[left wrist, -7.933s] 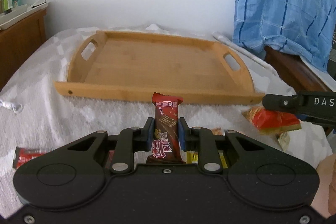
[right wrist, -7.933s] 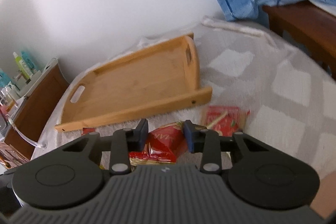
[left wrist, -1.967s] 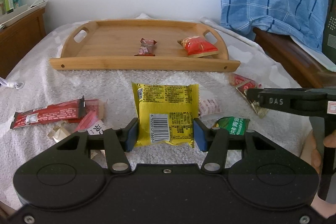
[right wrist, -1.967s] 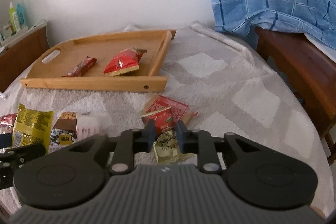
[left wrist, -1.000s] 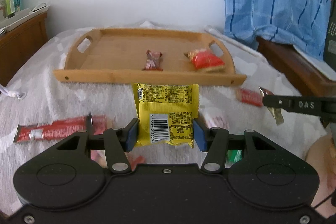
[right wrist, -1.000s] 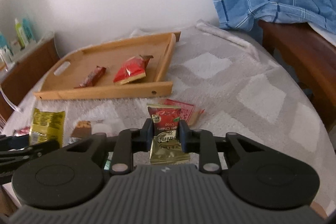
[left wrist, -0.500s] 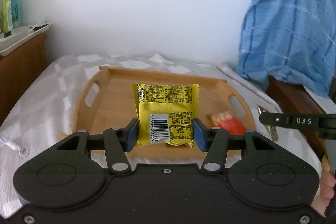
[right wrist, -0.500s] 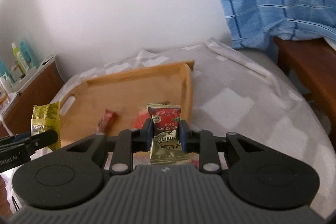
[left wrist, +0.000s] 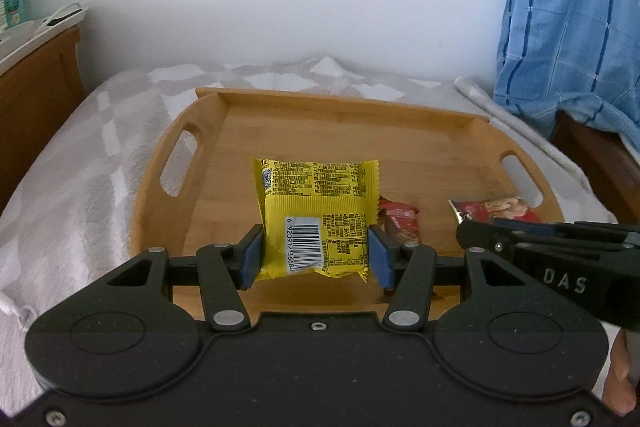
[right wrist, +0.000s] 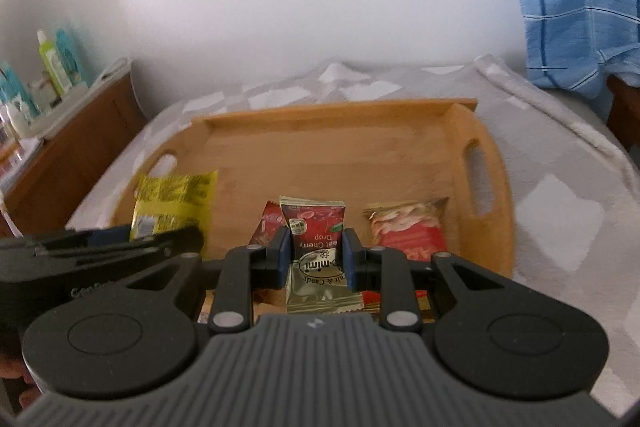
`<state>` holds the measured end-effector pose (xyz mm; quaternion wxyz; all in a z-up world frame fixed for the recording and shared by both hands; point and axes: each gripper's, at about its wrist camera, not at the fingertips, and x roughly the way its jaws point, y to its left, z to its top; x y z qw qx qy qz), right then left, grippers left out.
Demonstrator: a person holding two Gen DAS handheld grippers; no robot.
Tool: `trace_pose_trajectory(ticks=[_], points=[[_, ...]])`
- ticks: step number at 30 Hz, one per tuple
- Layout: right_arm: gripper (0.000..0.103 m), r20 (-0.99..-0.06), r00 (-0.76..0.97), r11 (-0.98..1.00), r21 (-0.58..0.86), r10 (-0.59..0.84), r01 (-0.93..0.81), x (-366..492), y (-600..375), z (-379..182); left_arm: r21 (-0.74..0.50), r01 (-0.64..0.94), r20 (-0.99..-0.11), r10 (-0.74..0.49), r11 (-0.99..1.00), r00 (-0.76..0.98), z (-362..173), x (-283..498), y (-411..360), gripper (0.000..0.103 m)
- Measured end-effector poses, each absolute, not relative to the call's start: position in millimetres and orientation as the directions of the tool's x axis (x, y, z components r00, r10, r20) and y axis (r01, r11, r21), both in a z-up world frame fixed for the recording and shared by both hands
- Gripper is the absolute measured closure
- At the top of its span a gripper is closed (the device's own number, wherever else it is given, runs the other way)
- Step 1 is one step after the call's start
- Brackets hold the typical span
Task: Organize snacks
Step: 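Lower both packets into the wooden tray and open both tools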
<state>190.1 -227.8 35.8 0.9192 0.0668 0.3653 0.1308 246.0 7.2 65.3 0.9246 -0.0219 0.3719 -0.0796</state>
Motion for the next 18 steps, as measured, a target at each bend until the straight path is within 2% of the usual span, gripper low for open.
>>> trace_pose_trajectory(ticks=[18], points=[[0.07, -0.676, 0.701, 0.974, 0.125, 0.225, -0.191, 206, -222, 12, -0.096, 0.15, -0.696, -0.175, 0.984, 0.697, 42, 262, -5, 0.051]])
